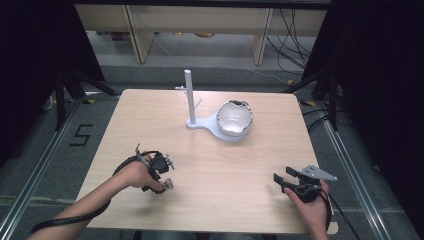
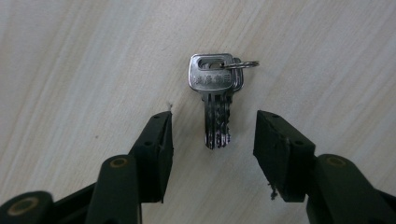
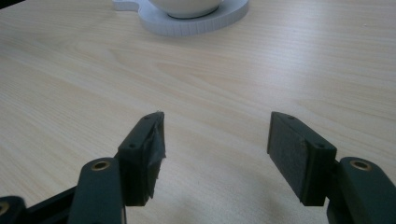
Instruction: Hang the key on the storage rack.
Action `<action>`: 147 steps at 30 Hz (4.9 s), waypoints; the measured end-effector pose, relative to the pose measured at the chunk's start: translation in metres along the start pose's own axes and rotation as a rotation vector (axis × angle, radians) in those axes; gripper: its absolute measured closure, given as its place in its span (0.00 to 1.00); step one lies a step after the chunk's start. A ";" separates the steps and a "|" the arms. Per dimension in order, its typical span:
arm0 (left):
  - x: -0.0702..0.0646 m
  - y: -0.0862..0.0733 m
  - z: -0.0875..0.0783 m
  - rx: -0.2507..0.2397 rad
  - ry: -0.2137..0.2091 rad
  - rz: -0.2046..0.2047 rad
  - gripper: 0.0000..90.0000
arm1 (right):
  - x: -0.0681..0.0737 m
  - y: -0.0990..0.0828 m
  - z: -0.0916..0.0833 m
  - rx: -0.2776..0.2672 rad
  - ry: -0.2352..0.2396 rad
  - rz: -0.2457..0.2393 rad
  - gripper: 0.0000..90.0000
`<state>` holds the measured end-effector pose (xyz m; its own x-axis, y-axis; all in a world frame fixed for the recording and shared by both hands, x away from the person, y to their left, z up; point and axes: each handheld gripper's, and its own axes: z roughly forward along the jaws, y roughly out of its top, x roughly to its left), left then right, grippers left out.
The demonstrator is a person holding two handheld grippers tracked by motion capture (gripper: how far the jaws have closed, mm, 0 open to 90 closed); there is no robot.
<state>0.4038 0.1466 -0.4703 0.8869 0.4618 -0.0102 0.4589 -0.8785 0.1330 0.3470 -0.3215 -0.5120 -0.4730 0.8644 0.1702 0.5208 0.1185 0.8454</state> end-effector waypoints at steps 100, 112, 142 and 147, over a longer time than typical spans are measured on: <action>0.065 0.048 -0.114 -0.214 0.431 -0.044 0.93 | 0.001 0.001 0.005 0.028 0.015 -0.060 0.43; 0.079 0.058 -0.124 -0.295 0.501 -0.063 0.92 | 0.000 0.001 0.005 0.020 0.008 -0.071 0.43; 0.103 0.098 -0.148 -0.451 0.652 -0.096 0.92 | 0.002 0.000 0.004 0.024 -0.006 -0.054 0.44; 0.106 0.103 -0.145 -0.441 0.658 -0.093 0.93 | 0.002 0.000 0.004 0.016 -0.002 -0.059 0.44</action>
<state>0.5376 0.1232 -0.3144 0.5699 0.6291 0.5286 0.3439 -0.7669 0.5419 0.3492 -0.3180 -0.5142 -0.5017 0.8568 0.1195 0.5035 0.1768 0.8457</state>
